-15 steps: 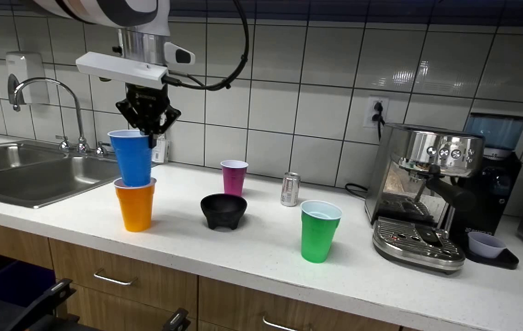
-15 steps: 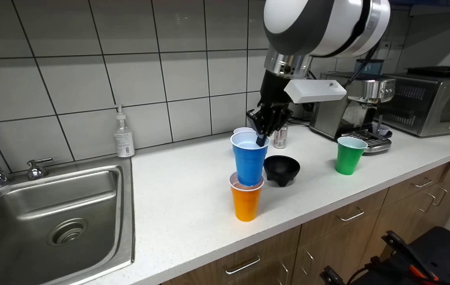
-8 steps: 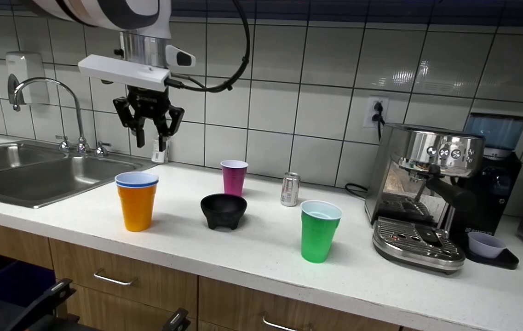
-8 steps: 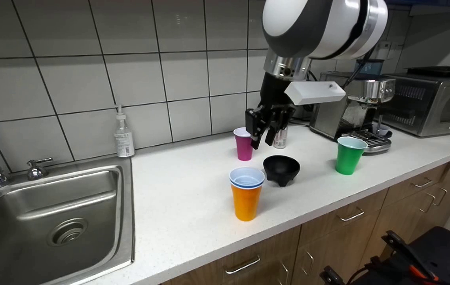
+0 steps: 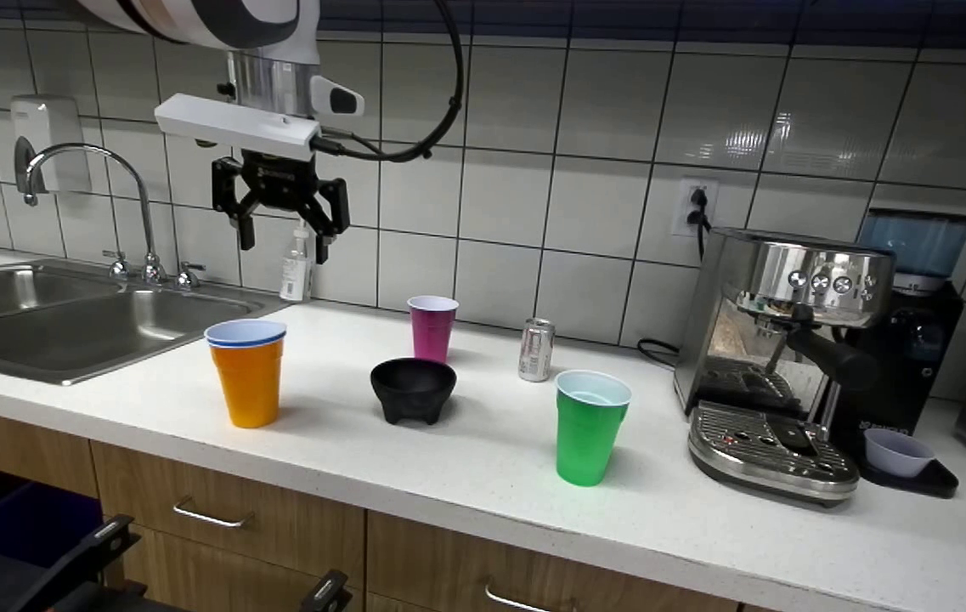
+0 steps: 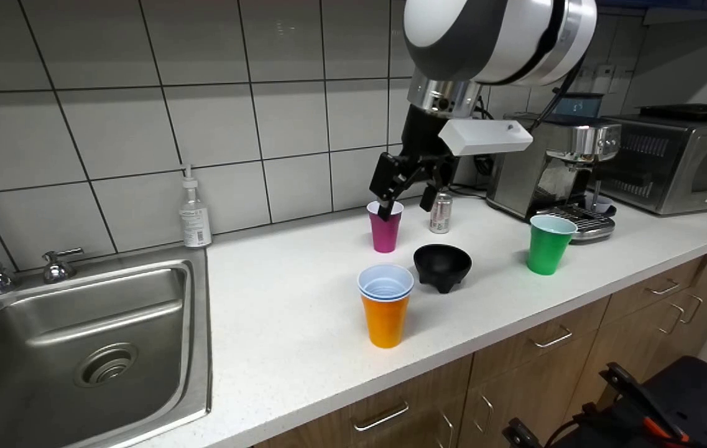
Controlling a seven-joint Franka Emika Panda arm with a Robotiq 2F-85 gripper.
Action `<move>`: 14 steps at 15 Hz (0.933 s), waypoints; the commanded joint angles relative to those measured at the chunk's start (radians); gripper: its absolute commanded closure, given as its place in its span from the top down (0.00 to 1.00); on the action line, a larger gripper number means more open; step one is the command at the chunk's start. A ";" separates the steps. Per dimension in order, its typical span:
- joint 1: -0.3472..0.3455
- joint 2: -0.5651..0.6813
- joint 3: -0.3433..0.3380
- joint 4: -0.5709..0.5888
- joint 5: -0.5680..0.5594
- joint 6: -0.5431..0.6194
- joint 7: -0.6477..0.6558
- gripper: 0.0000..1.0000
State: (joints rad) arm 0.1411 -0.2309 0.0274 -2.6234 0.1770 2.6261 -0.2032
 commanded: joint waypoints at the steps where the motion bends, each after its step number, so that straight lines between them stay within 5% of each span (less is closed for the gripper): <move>1: -0.007 0.060 -0.010 0.080 -0.001 -0.034 -0.002 1.00; 14: -0.112 0.287 -0.037 0.288 -0.129 -0.016 0.127 1.00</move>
State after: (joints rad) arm 0.0552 0.0062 -0.0046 -2.4004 0.1084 2.6258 -0.1391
